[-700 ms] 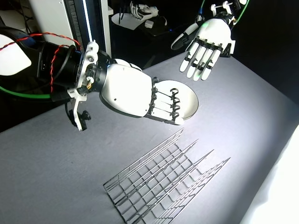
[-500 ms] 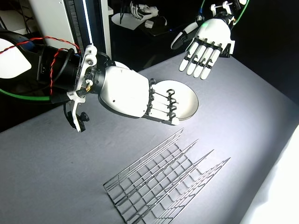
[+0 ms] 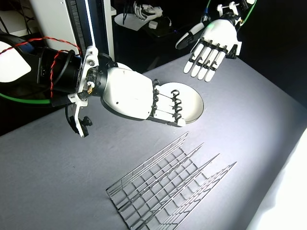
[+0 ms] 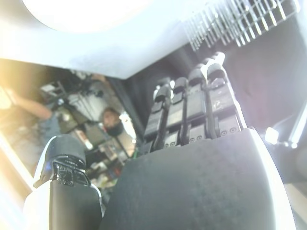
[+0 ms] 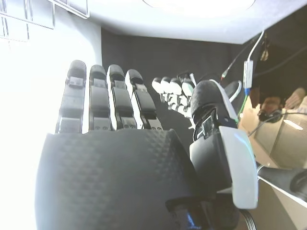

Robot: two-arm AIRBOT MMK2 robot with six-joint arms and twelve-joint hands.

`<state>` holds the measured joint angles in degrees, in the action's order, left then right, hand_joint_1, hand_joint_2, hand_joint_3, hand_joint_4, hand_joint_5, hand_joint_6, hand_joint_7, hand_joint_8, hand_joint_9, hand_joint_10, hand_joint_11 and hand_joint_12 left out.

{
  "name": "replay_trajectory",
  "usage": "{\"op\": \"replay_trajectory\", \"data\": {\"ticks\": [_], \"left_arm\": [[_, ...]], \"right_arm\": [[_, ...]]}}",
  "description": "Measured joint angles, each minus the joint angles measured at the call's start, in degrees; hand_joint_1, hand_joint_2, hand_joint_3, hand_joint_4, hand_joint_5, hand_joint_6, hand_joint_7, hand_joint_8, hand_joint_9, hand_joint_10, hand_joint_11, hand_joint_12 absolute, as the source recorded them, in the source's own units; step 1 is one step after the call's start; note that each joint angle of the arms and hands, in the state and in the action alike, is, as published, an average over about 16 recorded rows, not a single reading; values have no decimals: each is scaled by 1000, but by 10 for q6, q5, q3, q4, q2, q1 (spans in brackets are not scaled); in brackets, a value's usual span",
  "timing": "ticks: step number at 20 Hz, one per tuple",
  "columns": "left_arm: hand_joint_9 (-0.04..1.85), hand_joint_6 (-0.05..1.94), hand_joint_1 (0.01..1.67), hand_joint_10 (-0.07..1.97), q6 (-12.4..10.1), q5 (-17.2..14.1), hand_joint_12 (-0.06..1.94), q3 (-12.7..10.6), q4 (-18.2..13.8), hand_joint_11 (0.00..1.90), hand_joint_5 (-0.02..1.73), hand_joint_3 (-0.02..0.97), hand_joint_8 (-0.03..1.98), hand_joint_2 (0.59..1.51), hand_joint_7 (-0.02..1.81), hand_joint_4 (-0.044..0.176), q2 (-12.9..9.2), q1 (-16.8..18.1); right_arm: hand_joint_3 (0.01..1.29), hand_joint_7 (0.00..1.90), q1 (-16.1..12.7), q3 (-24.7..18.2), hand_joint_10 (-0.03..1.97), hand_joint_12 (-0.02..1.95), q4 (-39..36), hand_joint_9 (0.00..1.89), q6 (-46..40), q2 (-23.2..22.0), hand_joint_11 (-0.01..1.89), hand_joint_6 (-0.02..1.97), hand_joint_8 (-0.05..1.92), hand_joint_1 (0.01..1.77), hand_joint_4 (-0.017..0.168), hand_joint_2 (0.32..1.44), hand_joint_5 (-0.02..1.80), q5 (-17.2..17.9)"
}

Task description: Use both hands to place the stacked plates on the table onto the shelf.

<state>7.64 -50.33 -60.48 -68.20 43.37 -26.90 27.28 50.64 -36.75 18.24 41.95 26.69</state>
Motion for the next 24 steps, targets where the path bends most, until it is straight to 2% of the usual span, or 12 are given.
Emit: {"op": "replay_trajectory", "data": {"ticks": [4, 14, 19, 24], "left_arm": [[17, 14, 21, 13, -37, -29, 9, -22, -67, 16, 21, 58, 8, 1102, 19, 4, 11, 20], [18, 14, 14, 13, -113, -119, 9, -104, -229, 15, 21, 49, 8, 1104, 15, 3, 57, 46], [21, 14, 14, 13, -127, -143, 9, -141, -274, 15, 21, 43, 8, 1105, 16, 3, 77, 42], [21, 14, 13, 13, -131, -146, 10, -167, -302, 15, 21, 37, 8, 1105, 18, 3, 100, 39]], "right_arm": [[16, 20, 5, 8, -9, 20, -8, 19, 0, 3, 21, 19, 2, 24, -3, 1347, 27, 21], [16, 17, 18, 16, -10, -4, -28, 22, 0, 7, 22, 19, 2, 25, -3, 1348, 20, 55], [16, 15, 23, 17, -10, -4, -35, 21, 0, 7, 22, 19, 2, 30, -3, 1349, 18, 56], [15, 11, 23, 17, -10, -3, -38, 21, 0, 7, 21, 19, 2, 41, -3, 1348, 17, 56]]}}
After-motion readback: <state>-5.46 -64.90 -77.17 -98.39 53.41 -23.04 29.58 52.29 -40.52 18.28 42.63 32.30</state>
